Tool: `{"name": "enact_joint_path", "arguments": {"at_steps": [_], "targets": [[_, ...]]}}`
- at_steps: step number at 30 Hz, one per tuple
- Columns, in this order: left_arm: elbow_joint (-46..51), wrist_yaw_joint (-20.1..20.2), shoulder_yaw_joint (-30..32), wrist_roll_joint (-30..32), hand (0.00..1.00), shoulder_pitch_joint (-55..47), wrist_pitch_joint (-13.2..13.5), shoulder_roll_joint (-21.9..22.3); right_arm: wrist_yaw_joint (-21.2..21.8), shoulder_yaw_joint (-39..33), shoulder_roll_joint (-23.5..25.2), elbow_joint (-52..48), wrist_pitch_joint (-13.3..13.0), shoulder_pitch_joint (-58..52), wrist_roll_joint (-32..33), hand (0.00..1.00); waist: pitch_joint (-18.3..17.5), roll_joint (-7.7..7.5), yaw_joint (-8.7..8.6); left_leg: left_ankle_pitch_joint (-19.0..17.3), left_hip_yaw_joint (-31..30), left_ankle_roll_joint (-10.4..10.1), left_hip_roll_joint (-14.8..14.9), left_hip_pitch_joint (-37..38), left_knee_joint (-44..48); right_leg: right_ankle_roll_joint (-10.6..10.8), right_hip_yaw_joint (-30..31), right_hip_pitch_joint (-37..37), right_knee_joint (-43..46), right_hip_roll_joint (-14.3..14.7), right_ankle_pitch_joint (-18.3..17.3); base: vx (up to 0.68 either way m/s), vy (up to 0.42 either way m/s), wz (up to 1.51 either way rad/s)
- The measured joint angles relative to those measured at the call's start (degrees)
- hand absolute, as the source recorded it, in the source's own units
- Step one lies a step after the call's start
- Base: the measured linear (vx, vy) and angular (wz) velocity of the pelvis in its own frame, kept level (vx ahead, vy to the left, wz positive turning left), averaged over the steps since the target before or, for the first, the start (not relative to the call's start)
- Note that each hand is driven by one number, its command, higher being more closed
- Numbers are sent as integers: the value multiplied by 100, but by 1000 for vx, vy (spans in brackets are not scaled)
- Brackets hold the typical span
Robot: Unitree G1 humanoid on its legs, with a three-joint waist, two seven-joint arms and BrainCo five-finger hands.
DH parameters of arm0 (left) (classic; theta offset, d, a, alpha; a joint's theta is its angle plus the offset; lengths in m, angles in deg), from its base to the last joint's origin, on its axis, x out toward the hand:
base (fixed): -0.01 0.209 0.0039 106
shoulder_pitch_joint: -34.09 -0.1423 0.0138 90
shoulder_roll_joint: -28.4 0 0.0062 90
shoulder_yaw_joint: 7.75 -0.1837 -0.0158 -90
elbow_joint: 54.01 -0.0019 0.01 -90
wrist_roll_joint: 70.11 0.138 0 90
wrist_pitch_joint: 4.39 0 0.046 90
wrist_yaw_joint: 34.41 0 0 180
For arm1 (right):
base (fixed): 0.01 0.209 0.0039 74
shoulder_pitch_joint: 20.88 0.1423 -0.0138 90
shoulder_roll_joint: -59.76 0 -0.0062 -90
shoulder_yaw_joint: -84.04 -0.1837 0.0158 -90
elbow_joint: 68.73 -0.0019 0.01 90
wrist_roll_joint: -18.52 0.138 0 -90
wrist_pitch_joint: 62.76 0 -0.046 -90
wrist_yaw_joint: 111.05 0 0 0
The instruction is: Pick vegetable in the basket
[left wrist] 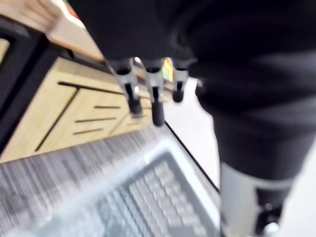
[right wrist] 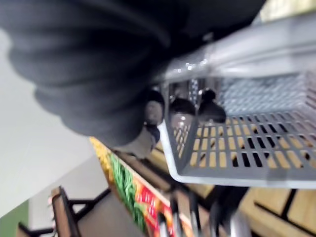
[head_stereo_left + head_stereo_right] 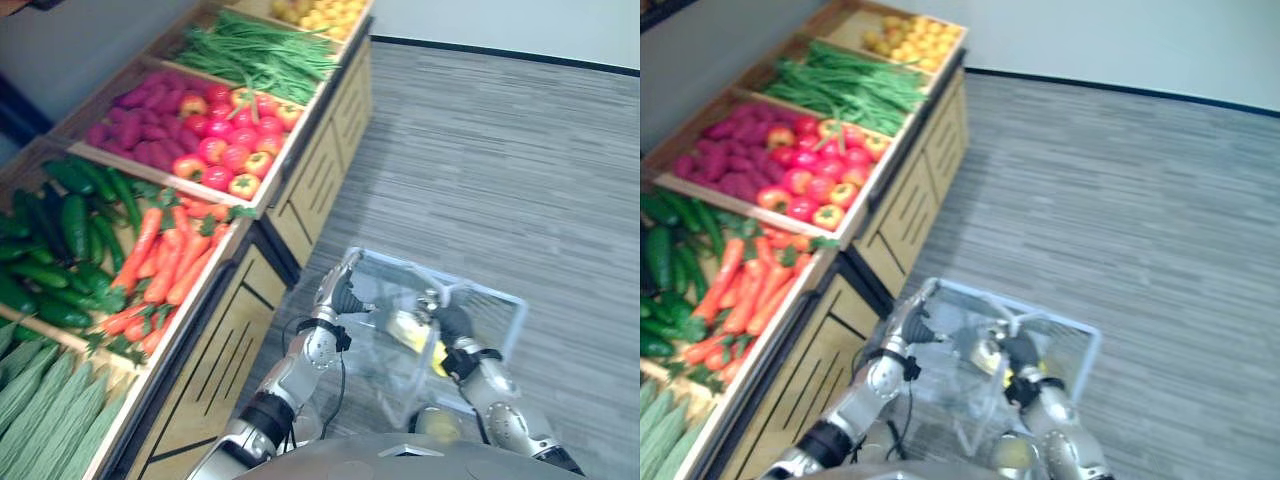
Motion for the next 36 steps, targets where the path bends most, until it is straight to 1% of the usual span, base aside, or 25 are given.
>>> {"name": "enact_joint_path", "arguments": {"at_steps": [2,3,4,5,6,7,8,10,12,13,14,15,16,17,18,20,21,24,25,26,27,28,29,32,36], "targets": [[190,143,299,-320,0,-395,66,-84,-262,-666,215,594,118,116,-724,100,-28,-97,82,-43,-383,58,-471,213,-504,75,-464,369,190,-126,37,268,82,133],[252,151,350,-365,0,-535,79,-123,-346,-838,275,750,122,153,-967,100,-40,-113,91,-36,-492,47,-556,316,-607,80,-526,417,429,-205,40,290,44,116],[411,187,467,-518,0,-802,96,-204,-529,-1168,362,982,137,265,-1505,100,-71,-111,98,-20,-758,22,-692,510,-792,171,-665,410,1158,-410,108,365,54,128],[574,229,555,-568,0,-979,144,-272,-708,-1507,445,1146,133,317,-1998,100,-83,-112,76,4,-1125,-16,-798,694,-968,245,-650,272,2108,-655,377,313,31,136],[654,231,556,-572,0,-1027,167,-311,-756,-1635,459,1240,129,323,-2118,100,-99,-109,68,24,-1282,-36,-820,760,-1052,225,-575,151,2572,-763,574,321,-36,144],[885,219,611,-590,0,-1145,232,-409,-926,-1822,488,1560,123,377,-2424,100,-167,-162,69,63,-1614,-86,-836,808,-1199,180,-184,-267,3497,-833,505,306,-125,129],[1098,187,681,-695,0,-1214,302,-448,-1106,-2012,493,1897,118,548,-2689,100,-181,-187,67,141,-1907,-161,-837,879,-1349,129,278,-747,4149,-745,137,288,-151,123],[1239,97,676,-740,0,-1213,353,-438,-1286,-2266,482,2172,113,612,-2866,100,-202,-142,62,243,-2269,-253,-800,995,-1501,119,672,-1176,4365,-513,-169,247,-171,116],[1565,-12,666,-790,0,-1126,434,-437,-1420,-2545,488,2701,114,491,-3001,100,-216,-99,-56,393,-3081,-436,-715,1081,-1608,-47,1036,-1577,3773,-241,-515,241,-254,180],[1625,-41,659,-794,0,-1064,481,-436,-1439,-2625,493,2819,114,427,-2994,100,-216,-99,-85,424,-3321,-488,-713,1049,-1608,-69,1180,-1631,3462,-202,-527,154,-324,203],[1654,-70,643,-870,0,-857,574,-445,-1472,-2721,491,3014,117,341,-2993,100,-232,-114,-99,491,-3735,-601,-719,940,-1615,-57,1644,-1756,2731,-138,-513,88,-375,197],[1696,-151,638,-966,0,-609,594,-557,-1466,-2788,521,3221,104,264,-2979,100,-271,-260,-105,552,-4111,-772,-824,815,-1704,-62,2264,-1761,1764,-92,-300,49,-403,195],[1778,-181,646,-1005,0,-493,599,-688,-1463,-2890,600,3317,81,255,-2949,100,-281,-461,-109,543,-4300,-850,-980,775,-1777,-145,2693,-1714,1243,-163,-92,28,-450,174],[1698,-240,549,-1046,0,-293,621,-720,-1450,-3023,588,3663,54,375,-2867,100,-273,-463,-111,684,-4510,-1073,-967,794,-1986,12,2617,-1627,1119,-176,-132,72,-421,143],[1800,-253,400,-1093,0,-212,636,-747,-1459,-3105,493,3674,40,405,-2854,100,-299,-208,-77,838,-4434,-1248,-760,775,-1994,77,2477,-1388,862,81,-81,106,-372,116],[1805,-243,299,-1034,0,54,717,-750,-1382,-3078,433,3807,74,541,-2762,100,-286,-5,33,1038,-4313,-1364,-437,969,-2315,-84,2448,-1320,958,425,-70,112,-260,44],[1750,-226,290,-882,0,180,708,-767,-1343,-3063,441,3918,124,701,-2763,100,-287,1,58,1210,-4230,-1356,-308,1120,-2513,-92,2464,-1310,997,584,-70,81,-217,10],[1684,-229,322,-494,0,255,690,-1000,-1322,-3023,438,3953,121,871,-2772,100,-289,10,31,1287,-4037,-1319,-142,1228,-2619,-154,2532,-1257,906,785,-35,49,-162,-18],[1528,-243,373,-301,0,292,667,-1124,-1320,-3012,405,3955,126,968,-2773,100,-275,34,32,1300,-3924,-1310,-126,1240,-2621,-257,2614,-1254,773,828,30,20,-31,-41],[1263,-260,445,-47,0,401,589,-1207,-1319,-2971,373,3955,127,1052,-2791,100,-226,77,3,1307,-3865,-1310,-138,1209,-2618,-339,2670,-1239,613,837,89,-8,-10,-35],[1018,-272,515,140,0,531,520,-1228,-1320,-2919,343,3958,133,1117,-2850,100,-149,116,-42,1312,-3834,-1303,-167,1164,-2608,-352,2680,-1239,516,840,141,-59,32,-18],[614,-282,603,362,0,774,353,-1254,-1321,-2875,337,3956,150,1207,-2992,100,-25,198,-148,1317,-3769,-1295,-206,1068,-2610,-339,2729,-1314,388,814,242,-59,29,-10],[467,-282,641,424,0,865,290,-1264,-1320,-2855,342,3955,159,1238,-2995,100,12,251,-159,1317,-3741,-1295,-222,1048,-2623,-333,2762,-1339,342,806,291,-74,66,-15],[72,-284,777,689,0,1058,65,-1390,-1314,-2782,413,3824,184,1270,-2998,100,154,225,-291,1320,-3463,-1246,-330,970,-2703,-263,2912,-1506,233,719,385,-76,97,-24],[-599,-289,771,1070,0,1550,-34,-1591,-1337,-2822,418,3491,178,1168,-3005,100,345,297,-441,1435,-3426,-1170,-475,879,-2891,-162,2905,-1545,-87,591,601,-14,91,-3]]}}
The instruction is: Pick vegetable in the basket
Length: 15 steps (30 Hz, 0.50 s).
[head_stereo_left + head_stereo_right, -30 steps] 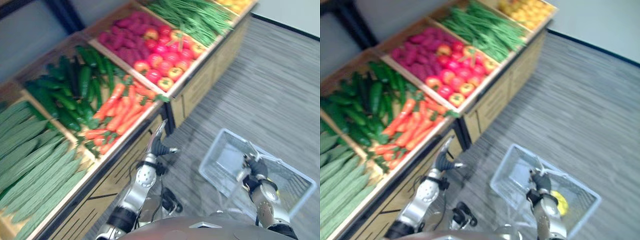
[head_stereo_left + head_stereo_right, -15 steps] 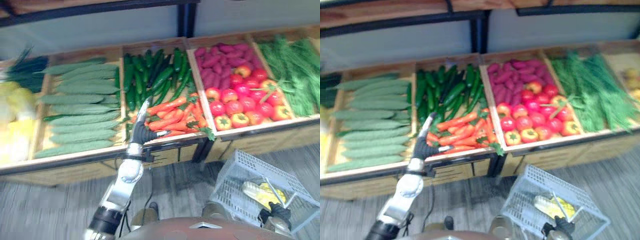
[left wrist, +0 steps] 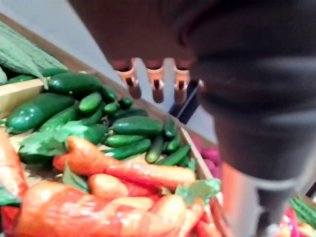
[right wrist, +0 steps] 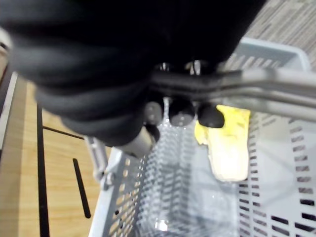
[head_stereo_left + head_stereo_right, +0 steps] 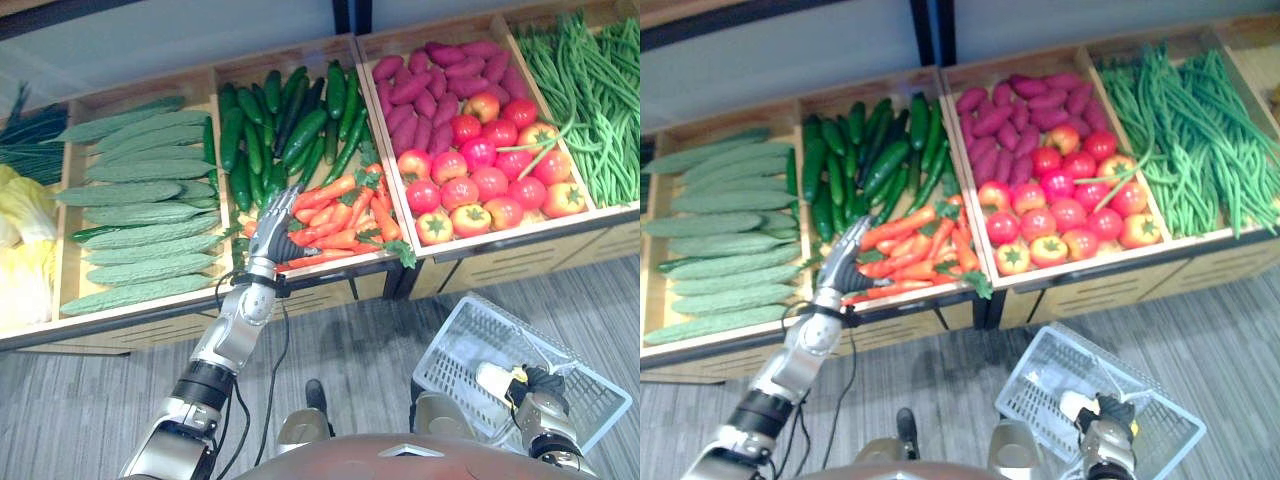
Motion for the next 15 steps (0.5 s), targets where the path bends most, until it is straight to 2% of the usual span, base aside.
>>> {"name": "enact_joint_path", "arguments": {"at_steps": [4,5,8,9,12,13,15], "targets": [[-635,-113,-20,120,0,596,-181,-344,-33,-31,6,-167,-1,134,1,100,181,-9,-45,90,128,7,-17,-270,-48,26,104,-287,-145,-4,202,9,16,-11],[-812,-158,-36,185,0,780,-226,-430,-73,-28,5,-173,-3,282,1,100,312,-20,-105,104,189,5,-19,-319,-48,27,173,-357,-139,-4,236,-1,-4,-25],[-1457,-213,-209,188,0,1421,-294,-479,-165,53,5,-309,-13,607,-1,100,650,-25,-129,156,459,-10,-50,-432,-48,43,346,-573,-146,-4,361,-26,5,-27],[-1704,-314,-252,190,0,1685,-299,-478,-224,104,10,-405,-26,712,1,100,859,-23,-174,169,516,-12,-46,-433,-49,49,417,-592,-151,-10,387,-34,3,-21],[-1999,-636,-239,236,0,2074,-304,-487,-268,209,27,-602,-72,806,0,100,967,-31,-136,216,714,13,-42,-656,-48,49,567,-888,-167,-9,498,-57,3,-22],[-2206,-651,-259,267,100,2361,-351,-507,-299,238,31,-639,-75,895,0,100,1033,-45,-131,248,777,17,-36,-745,-49,52,626,-993,-178,-8,553,-48,-6,-14],[-2468,-630,-311,283,100,2675,-395,-504,-322,341,36,-752,-90,951,1,100,1142,-58,-121,268,875,10,-26,-795,-49,52,667,-1042,-252,-1,643,-60,-3,-16]]}}
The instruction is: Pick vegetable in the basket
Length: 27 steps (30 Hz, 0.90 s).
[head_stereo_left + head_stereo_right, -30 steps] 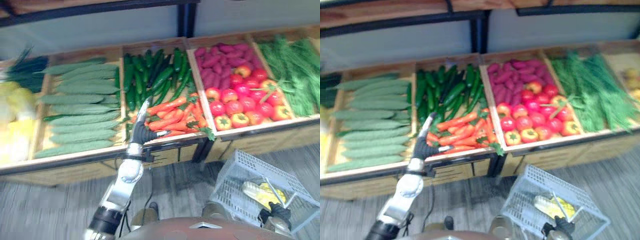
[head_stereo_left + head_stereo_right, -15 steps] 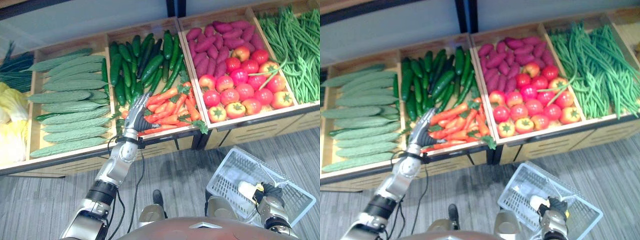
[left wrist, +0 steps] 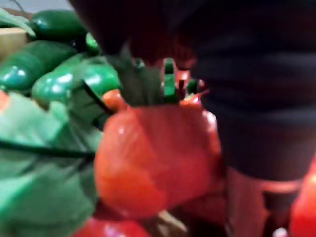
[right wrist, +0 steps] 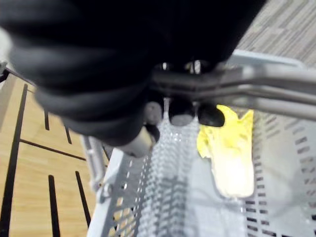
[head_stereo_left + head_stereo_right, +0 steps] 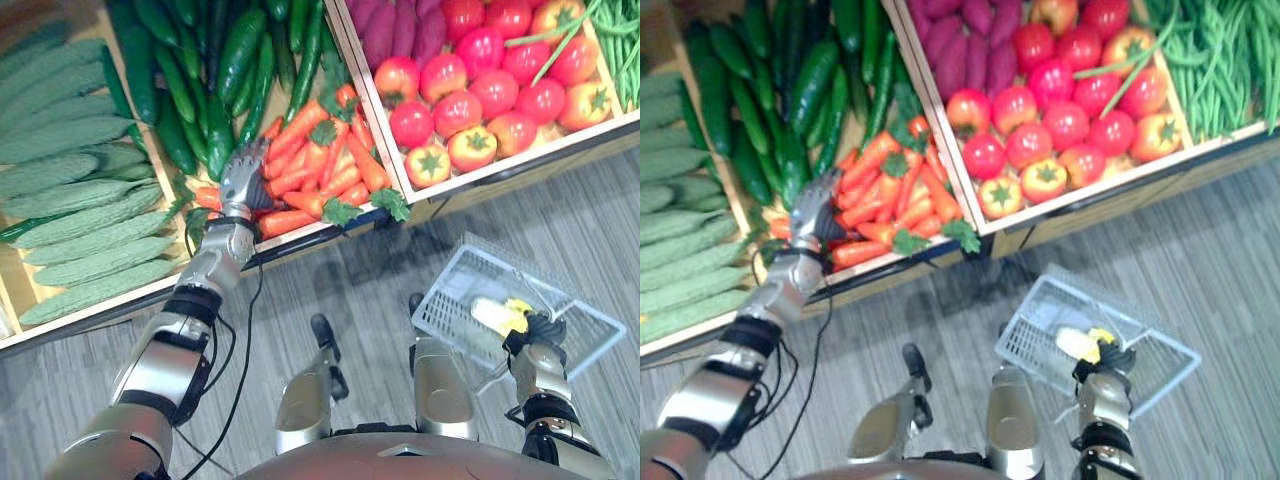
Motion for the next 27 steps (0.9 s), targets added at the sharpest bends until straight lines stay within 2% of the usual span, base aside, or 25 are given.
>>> {"name": "enact_joint_path", "arguments": {"at_steps": [4,7,10,12,17,20,25,27], "targets": [[-169,-32,-12,110,100,403,-158,26,-39,192,51,-130,-88,12,5,100,51,-50,25,-21,203,-30,5,-107,-28,43,171,-113,-84,13,119,-55,-3,-15],[-207,-30,-13,257,100,686,-169,52,-40,281,49,-224,-96,9,7,100,113,-80,35,-32,526,-31,54,-112,-34,57,200,-116,-219,-4,211,-20,0,0],[-196,25,-304,626,100,880,-148,137,-39,311,48,-272,-95,7,9,100,119,-89,77,32,690,9,41,-88,-34,89,241,-108,-245,-41,257,31,12,-5],[-160,113,-492,647,100,933,-136,163,-34,299,48,-274,-93,-34,12,100,118,-88,144,56,723,38,37,-57,-34,90,239,-84,-243,-50,258,57,6,-2],[-63,519,-884,692,100,766,-74,164,15,281,139,-277,-74,-248,10,100,100,-92,156,59,723,42,46,239,-38,144,71,354,-292,-88,211,61,8,15],[521,570,-813,695,100,362,-68,37,96,227,182,-260,-84,-532,12,100,82,-93,169,58,594,42,18,421,-14,175,-93,614,-290,-140,146,55,9,24],[1672,537,-326,789,100,-425,-107,-537,190,55,256,106,-84,-732,11,100,-314,-125,197,56,428,41,0,666,-15,147,-263,967,-308,-160,45,39,2,18],[2070,512,-84,856,100,-698,-108,-662,237,27,264,208,-82,-941,12,100,-631,-116,186,52,314,38,-27,688,-17,143,-365,1061,-313,-160,-16,35,-10,21]]}}
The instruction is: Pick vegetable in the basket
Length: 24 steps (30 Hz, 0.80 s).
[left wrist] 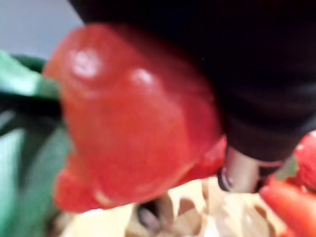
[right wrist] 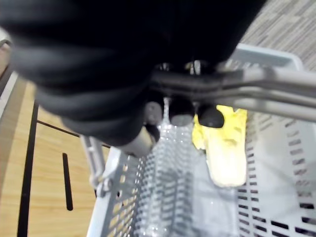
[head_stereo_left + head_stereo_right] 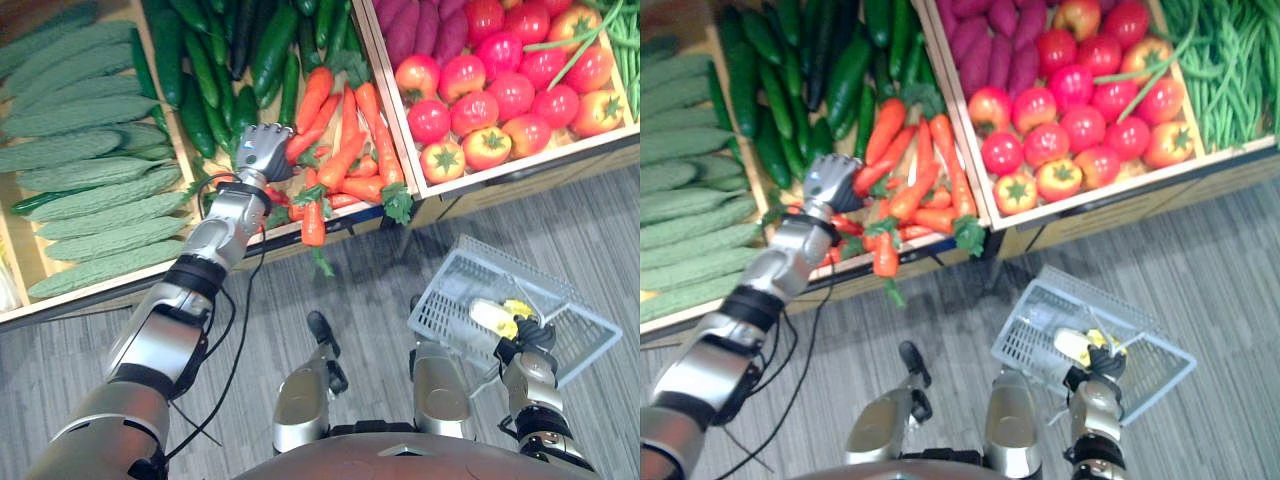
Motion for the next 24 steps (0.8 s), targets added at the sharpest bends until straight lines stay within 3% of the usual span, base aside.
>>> {"name": "enact_joint_path", "arguments": {"at_steps": [5,10,14,16,17,19,20,21,22,24], "targets": [[642,-129,550,6,100,-511,-2,-137,93,-244,109,153,59,-411,4,100,-466,-20,5,-49,-144,9,-55,356,-28,-18,-142,449,-60,-36,-73,-6,6,11],[744,-240,543,40,100,-560,-10,-100,119,-396,150,179,117,-501,18,100,-692,-64,-19,-73,-213,11,-86,336,-32,1,-206,462,-94,-94,-64,-41,10,5],[1215,-247,37,49,100,-642,12,207,118,-437,172,93,120,-660,238,100,-747,-133,-51,-68,-281,32,-169,340,-31,64,-167,486,-101,-187,-10,-17,26,3],[1457,-244,-215,44,100,-877,93,437,88,-336,274,-126,132,-657,237,100,-776,-210,-60,-81,-72,44,-183,427,-29,72,0,400,-78,-191,18,-10,51,-50],[1526,-235,-362,38,100,-1078,197,589,65,-170,340,-306,143,-643,238,100,-810,-265,-33,-103,210,53,-163,536,-27,-21,-55,321,-58,-216,-41,15,57,-103],[1757,-188,-430,33,100,-1491,299,791,37,60,392,-581,175,-570,239,100,-877,-250,-75,-198,634,21,-64,651,4,-629,-1295,182,150,-506,-206,60,68,-118],[1923,-178,-430,30,100,-1722,353,906,17,232,392,-788,177,-579,239,100,-900,-223,-50,-227,932,8,8,764,11,-1113,-2224,133,334,-706,-196,111,63,-149],[2147,-98,-394,-14,100,-1942,394,925,2,481,408,-1084,184,-612,233,100,-918,-273,10,-271,1342,-20,80,917,76,-1443,-3045,79,551,-921,47,119,46,-166],[2220,-56,-366,-17,100,-2037,408,940,0,629,408,-1238,184,-635,225,100,-934,-296,43,-320,1549,-64,126,988,136,-1467,-3337,51,625,-986,192,134,-31,-181],[2374,39,-220,-62,100,-2235,469,1091,23,1031,393,-1674,186,-681,220,100,-948,-272,42,-450,2065,-200,311,1169,333,-1066,-3623,9,658,-843,408,116,-101,-150]]}}
